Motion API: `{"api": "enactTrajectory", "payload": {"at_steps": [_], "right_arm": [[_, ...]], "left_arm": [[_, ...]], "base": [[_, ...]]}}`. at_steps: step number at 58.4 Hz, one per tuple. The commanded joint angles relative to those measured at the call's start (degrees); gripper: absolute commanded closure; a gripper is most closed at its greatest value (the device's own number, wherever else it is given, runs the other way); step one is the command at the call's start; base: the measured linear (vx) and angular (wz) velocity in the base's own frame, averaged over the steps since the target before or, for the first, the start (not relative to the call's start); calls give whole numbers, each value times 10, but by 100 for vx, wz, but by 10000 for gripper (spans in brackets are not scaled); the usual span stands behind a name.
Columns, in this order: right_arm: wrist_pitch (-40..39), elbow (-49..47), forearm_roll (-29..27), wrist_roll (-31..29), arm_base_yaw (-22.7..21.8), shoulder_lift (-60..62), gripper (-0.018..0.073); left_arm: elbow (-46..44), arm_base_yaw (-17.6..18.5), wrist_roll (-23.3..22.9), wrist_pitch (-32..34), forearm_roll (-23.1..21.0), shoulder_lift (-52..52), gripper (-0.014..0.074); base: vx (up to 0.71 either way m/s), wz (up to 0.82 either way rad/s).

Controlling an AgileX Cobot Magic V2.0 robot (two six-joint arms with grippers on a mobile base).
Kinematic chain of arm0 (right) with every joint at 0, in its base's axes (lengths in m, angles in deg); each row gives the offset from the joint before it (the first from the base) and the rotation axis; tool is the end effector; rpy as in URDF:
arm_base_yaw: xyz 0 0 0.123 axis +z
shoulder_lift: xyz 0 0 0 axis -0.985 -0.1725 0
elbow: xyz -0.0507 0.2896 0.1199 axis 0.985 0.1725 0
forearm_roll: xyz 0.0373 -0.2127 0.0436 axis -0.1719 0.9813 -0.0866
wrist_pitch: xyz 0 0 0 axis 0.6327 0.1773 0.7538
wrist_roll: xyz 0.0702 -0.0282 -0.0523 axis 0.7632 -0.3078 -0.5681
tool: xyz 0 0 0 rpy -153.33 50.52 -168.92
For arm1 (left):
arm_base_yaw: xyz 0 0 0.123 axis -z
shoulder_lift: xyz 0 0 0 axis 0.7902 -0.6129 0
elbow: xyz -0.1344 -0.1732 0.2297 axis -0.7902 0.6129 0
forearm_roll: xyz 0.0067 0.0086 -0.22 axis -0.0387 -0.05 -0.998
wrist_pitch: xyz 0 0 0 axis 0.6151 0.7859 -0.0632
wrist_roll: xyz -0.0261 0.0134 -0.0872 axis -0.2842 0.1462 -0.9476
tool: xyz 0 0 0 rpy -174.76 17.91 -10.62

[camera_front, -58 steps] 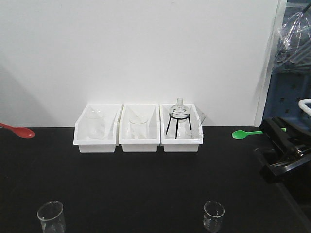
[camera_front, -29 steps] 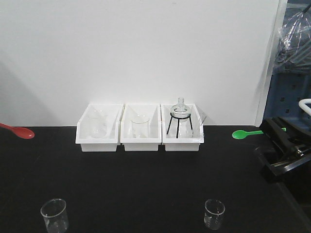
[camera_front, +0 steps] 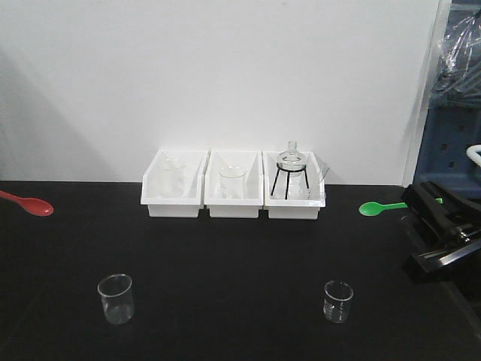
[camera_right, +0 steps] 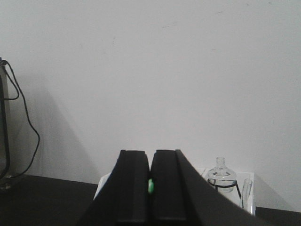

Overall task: Sort red and green spoons into left cabinet
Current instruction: 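Back the base away from the bench holding both spoons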

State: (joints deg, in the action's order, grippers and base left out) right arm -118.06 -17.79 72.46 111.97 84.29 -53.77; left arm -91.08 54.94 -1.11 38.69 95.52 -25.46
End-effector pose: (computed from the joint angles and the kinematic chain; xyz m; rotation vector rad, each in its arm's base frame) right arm 0.2044 0.0433 0.3653 -0.2045 1.2797 0.4108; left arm 0.1854 -0.0166 0.3879 -0.1338 1.0725 -0.4841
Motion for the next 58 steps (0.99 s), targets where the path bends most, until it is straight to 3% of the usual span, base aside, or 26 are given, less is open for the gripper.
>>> {"api": "enactTrajectory", "payload": {"at_steps": [1, 58], "right_arm": [[-40, -14, -8, 2, -1, 14, 479], [-39, -14, -8, 2, -1, 14, 479]], "left_arm": [[-14, 1, -1, 38, -4, 11, 540], [-14, 1, -1, 38, -4, 11, 540]], "base": [[-23, 13], [-19, 12]]}}
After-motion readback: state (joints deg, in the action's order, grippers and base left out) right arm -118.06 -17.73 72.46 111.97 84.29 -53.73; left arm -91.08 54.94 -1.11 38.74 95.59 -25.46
